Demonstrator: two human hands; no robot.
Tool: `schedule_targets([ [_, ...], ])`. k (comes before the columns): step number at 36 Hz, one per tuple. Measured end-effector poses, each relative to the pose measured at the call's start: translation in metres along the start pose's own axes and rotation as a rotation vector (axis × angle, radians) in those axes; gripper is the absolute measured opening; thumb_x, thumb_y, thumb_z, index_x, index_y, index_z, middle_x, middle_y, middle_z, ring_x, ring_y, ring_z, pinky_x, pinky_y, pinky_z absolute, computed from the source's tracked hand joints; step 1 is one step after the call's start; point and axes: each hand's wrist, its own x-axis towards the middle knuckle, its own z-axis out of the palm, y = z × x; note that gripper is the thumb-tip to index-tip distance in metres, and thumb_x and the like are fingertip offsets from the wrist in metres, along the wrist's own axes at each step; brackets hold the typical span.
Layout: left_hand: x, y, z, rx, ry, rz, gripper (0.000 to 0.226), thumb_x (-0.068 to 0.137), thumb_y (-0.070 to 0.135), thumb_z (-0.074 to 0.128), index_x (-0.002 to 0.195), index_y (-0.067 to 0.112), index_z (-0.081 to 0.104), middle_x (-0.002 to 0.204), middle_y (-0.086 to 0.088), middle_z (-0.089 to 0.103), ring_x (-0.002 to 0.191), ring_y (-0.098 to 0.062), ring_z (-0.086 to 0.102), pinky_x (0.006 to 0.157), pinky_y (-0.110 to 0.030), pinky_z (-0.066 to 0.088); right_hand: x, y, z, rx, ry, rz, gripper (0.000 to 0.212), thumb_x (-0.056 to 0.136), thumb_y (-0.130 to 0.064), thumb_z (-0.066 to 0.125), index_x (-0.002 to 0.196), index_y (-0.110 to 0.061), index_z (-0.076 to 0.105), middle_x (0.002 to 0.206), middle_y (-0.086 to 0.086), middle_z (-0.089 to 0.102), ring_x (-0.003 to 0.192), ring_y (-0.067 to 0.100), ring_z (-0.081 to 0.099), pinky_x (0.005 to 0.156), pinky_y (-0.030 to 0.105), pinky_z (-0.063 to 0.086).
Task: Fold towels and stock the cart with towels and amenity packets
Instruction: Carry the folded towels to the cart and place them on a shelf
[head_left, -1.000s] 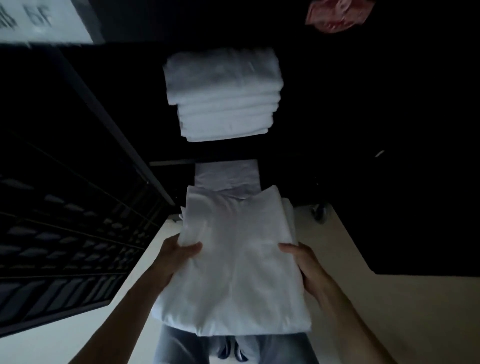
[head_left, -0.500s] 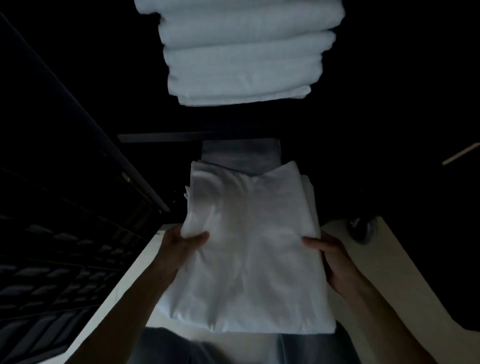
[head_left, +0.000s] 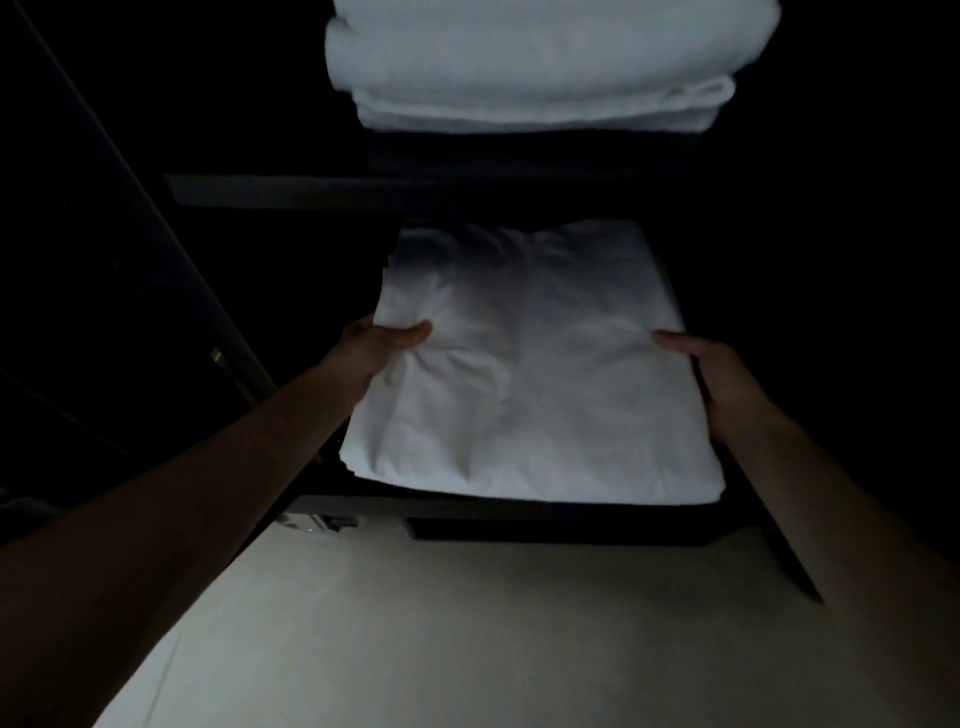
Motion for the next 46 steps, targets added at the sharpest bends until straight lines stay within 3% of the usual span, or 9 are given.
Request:
schedule_targets([
  [3, 0.022, -0.019, 0.003, -0.004, 0.004, 0.033, 0.039, 0.087, 0.015, 0.075, 0.124, 0.01, 0.064, 0.119, -0.008, 0.069, 0.105, -0.023, 0.067, 0.083, -0.031, 0.053, 0.027, 0.012, 0.0, 0.007, -0.001, -0.019, 0.031, 0.092, -0.021, 0.06, 0.117, -0.003, 0.066, 0.092, 0.01, 0.075, 0.079, 0.024, 0.072, 0.072, 0.032, 0.055],
  [9, 0.059, -0.096, 0.004, 0.083, 0.05, 0.016, 0.031, 0.09, 0.017, 0.072, 0.119, 0.013, 0.064, 0.101, 0.0, 0.069, 0.075, -0.006, 0.068, 0.05, -0.014, 0.051, 0.072, 0.066, -0.007, -0.093, 0.063, -0.017, 0.043, 0.09, -0.024, 0.067, 0.126, 0.0, 0.062, 0.12, 0.018, 0.067, 0.105, 0.033, 0.065, 0.09, 0.042, 0.054],
  [16, 0.072, -0.153, -0.012, 0.365, 0.186, -0.044, 0.08, 0.082, 0.046, 0.077, 0.147, 0.012, 0.046, 0.148, -0.011, 0.048, 0.129, -0.031, 0.051, 0.104, -0.034, 0.04, 0.086, 0.089, -0.02, -0.229, 0.086, -0.072, 0.057, 0.088, -0.04, 0.072, 0.133, -0.007, 0.059, 0.124, 0.013, 0.066, 0.109, 0.03, 0.065, 0.086, 0.038, 0.055],
  [19, 0.063, -0.144, -0.012, 0.245, 0.089, -0.123, 0.09, 0.076, 0.052, 0.08, 0.148, 0.011, 0.043, 0.146, -0.009, 0.051, 0.131, -0.031, 0.052, 0.108, -0.035, 0.04, 0.079, 0.086, -0.018, -0.288, 0.003, -0.012, 0.066, 0.083, -0.054, 0.071, 0.132, -0.012, 0.059, 0.12, 0.01, 0.069, 0.108, 0.028, 0.066, 0.093, 0.038, 0.052],
  [21, 0.056, -0.139, -0.015, 0.104, -0.037, -0.223, 0.081, 0.068, 0.05, 0.085, 0.133, 0.013, 0.057, 0.127, -0.004, 0.067, 0.115, -0.024, 0.064, 0.103, -0.04, 0.049, 0.07, 0.086, -0.02, -0.315, -0.062, 0.028, 0.067, 0.074, -0.058, 0.077, 0.125, -0.016, 0.065, 0.109, 0.005, 0.075, 0.098, 0.022, 0.072, 0.085, 0.034, 0.054],
  [24, 0.043, -0.13, -0.01, 0.082, -0.143, -0.269, 0.046, 0.07, 0.04, 0.086, 0.103, 0.015, 0.065, 0.096, -0.002, 0.076, 0.086, -0.014, 0.073, 0.068, -0.03, 0.057, 0.065, 0.089, -0.021, -0.305, -0.092, 0.063, 0.064, 0.069, -0.048, 0.083, 0.119, -0.012, 0.067, 0.101, 0.003, 0.077, 0.089, 0.018, 0.074, 0.072, 0.029, 0.053],
  [26, 0.04, -0.125, -0.005, 0.097, -0.077, -0.2, 0.034, 0.08, 0.028, 0.081, 0.105, 0.012, 0.065, 0.107, -0.007, 0.073, 0.083, -0.018, 0.072, 0.066, -0.03, 0.056, 0.064, 0.088, -0.016, -0.271, -0.046, 0.05, 0.057, 0.076, -0.038, 0.081, 0.121, -0.007, 0.066, 0.103, 0.009, 0.075, 0.091, 0.025, 0.072, 0.071, 0.03, 0.053],
  [31, 0.042, -0.097, -0.004, 0.124, 0.04, -0.009, 0.066, 0.086, 0.023, 0.077, 0.142, 0.006, 0.048, 0.14, -0.014, 0.055, 0.127, -0.033, 0.054, 0.107, -0.049, 0.045, 0.059, 0.076, -0.005, -0.289, 0.06, -0.047, 0.049, 0.081, -0.032, 0.079, 0.119, -0.004, 0.063, 0.1, 0.009, 0.071, 0.087, 0.024, 0.067, 0.064, 0.028, 0.05],
  [46, 0.07, -0.074, -0.009, 0.121, 0.112, 0.193, 0.052, 0.087, 0.019, 0.075, 0.134, 0.006, 0.058, 0.128, -0.011, 0.064, 0.114, -0.028, 0.062, 0.092, -0.036, 0.05, 0.074, 0.047, 0.006, -0.276, 0.064, -0.152, 0.058, 0.077, -0.041, 0.081, 0.122, -0.01, 0.065, 0.107, 0.006, 0.072, 0.091, 0.023, 0.071, 0.062, 0.026, 0.055],
])
